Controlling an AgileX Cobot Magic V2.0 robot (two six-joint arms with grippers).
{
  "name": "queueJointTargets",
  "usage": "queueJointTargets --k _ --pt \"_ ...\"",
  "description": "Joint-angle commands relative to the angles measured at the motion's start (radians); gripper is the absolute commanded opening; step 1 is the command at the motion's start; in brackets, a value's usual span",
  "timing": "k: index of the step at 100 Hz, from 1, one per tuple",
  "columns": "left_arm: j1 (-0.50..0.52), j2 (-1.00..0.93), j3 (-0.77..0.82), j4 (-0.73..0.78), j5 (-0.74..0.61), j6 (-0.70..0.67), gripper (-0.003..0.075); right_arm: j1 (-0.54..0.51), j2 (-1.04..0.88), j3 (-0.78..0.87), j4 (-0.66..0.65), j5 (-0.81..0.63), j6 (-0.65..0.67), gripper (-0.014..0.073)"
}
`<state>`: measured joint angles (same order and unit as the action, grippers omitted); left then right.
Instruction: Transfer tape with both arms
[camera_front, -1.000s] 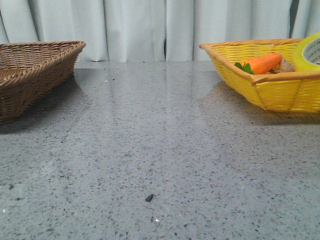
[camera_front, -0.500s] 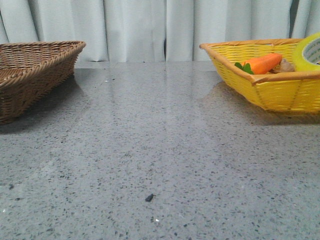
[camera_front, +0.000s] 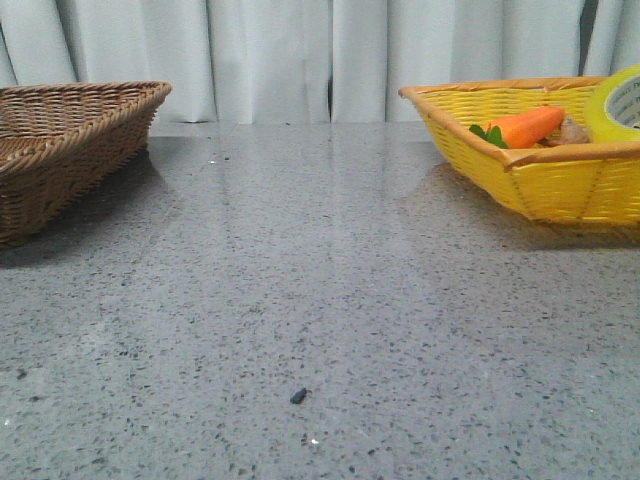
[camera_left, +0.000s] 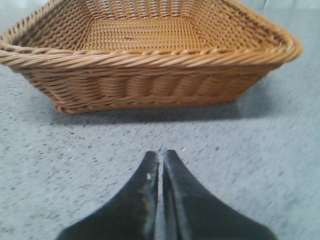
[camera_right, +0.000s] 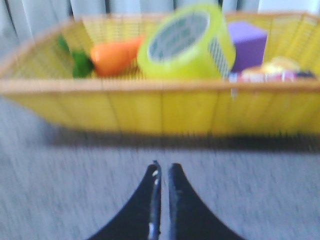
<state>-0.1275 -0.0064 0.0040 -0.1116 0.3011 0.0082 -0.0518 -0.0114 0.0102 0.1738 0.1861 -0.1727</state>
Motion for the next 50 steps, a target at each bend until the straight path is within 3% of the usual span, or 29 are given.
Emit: queueJointTargets --k 1,19,34,42,50 --pt "-0.002 -0.028 0.009 -0.153 -0.171 -0.008 -0.0021 -0.006 -0.020 0.020 0.111 -0.218 0.007 -0.0046" --pt "-0.002 -0.028 0.009 -0.577 -0.399 -0.008 -0.0021 -0.006 -0.020 0.020 0.616 -0.302 0.024 -0.0046" --pt "-0.002 -0.028 0.009 -0.761 -0.454 -0.008 -0.0021 -0.006 -0.020 0.014 0.943 -0.315 0.024 -0.0046" --pt "-0.002 -0.026 -0.016 -0.740 -0.425 -0.008 -0.0020 -0.006 -0.019 -0.002 0.981 -0.331 0.024 -0.0046" --pt "-0.002 -0.002 -0.074 -0.614 -0.347 0.022 -0.0019 -0.006 -0.013 -0.059 0.926 -0.274 0.012 -0.0044"
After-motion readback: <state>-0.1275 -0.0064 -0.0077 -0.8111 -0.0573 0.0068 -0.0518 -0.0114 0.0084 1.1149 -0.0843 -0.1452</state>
